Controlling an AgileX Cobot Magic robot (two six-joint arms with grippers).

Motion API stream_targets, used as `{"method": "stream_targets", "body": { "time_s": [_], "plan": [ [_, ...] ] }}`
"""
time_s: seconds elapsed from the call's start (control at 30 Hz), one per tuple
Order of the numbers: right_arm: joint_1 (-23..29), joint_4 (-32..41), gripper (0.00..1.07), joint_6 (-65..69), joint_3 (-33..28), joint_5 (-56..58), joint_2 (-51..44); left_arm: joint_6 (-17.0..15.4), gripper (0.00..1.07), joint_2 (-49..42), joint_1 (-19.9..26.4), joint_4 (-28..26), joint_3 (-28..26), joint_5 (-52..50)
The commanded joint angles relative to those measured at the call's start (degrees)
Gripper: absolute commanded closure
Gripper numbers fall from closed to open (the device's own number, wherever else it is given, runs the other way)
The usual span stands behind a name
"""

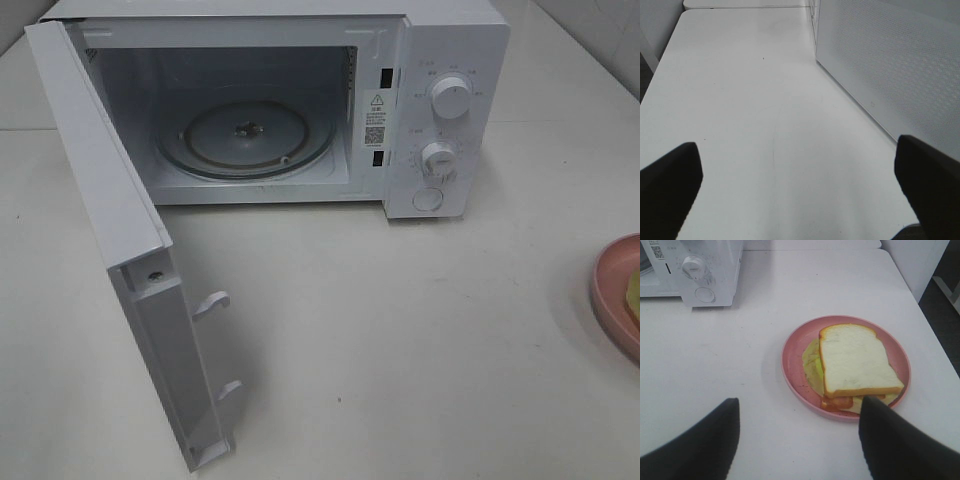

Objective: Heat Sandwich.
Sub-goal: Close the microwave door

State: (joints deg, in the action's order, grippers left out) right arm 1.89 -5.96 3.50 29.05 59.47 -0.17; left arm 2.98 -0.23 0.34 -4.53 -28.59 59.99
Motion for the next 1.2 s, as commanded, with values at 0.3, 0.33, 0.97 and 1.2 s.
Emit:
{"method": "stream_targets", "body": {
  "time_s": [0.3,0.33,0.97,1.2],
  "plan": [
    [-0.34,-0.17,0.43,-0.57,-0.06,-0.74,-1.6,-0.23,0.07,-0.69,0.23,-0.34,0.34,-0.63],
    [-0.34,-0.17,0.43,-0.57,-0.06,-0.74,-1.6,-0.23,0.07,-0.69,0.23,-0.34,0.34,-0.63],
    [-0.34,-0.17,0.43,-0.57,-0.06,-0.74,-1.6,-0.23,0.07,-0.69,0.23,-0.52,0.34,-0.63],
    [-0.34,-0.17,0.43,-0.63,-0.06,-0.74,-1.6,-0.29,0.08,-0.63,0.23,-0.86,0.06,-0.97]
  ]
}}
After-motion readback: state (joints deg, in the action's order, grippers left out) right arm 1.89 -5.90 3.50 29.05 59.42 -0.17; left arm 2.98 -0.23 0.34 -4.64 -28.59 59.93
